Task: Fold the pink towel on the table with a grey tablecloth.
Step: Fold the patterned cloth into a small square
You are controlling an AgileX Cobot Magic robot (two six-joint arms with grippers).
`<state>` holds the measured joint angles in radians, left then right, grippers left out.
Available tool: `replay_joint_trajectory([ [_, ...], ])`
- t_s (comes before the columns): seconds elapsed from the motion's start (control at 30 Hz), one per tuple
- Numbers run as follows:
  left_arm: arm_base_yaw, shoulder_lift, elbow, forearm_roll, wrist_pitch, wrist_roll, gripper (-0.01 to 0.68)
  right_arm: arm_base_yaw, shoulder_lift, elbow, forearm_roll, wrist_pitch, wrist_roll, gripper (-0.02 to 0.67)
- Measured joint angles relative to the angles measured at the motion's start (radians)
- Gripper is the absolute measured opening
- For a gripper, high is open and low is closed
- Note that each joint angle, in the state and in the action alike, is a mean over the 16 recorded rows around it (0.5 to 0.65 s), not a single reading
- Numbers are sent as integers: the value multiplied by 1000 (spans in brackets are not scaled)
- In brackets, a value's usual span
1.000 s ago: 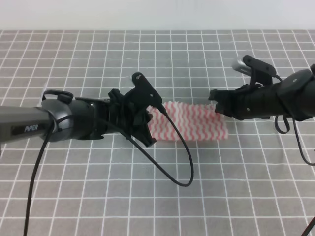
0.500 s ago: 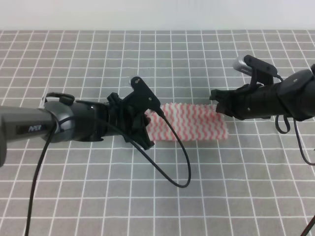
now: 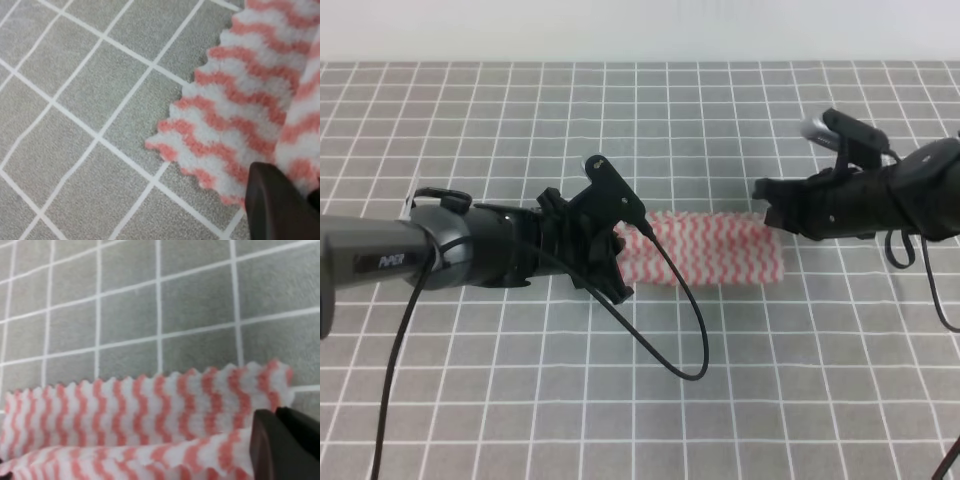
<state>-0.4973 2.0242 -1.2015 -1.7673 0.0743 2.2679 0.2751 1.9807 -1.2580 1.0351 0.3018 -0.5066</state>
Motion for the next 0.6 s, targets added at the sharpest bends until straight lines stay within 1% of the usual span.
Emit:
replay_joint_trajectory([
  [0.47,-1,4,-2,9,4,4,-4,-5,12,-1,1,7,-1,-15],
  [0.6,-1,4,-3,7,11,8,8,-4,13,-1,1,9,-2,-15],
])
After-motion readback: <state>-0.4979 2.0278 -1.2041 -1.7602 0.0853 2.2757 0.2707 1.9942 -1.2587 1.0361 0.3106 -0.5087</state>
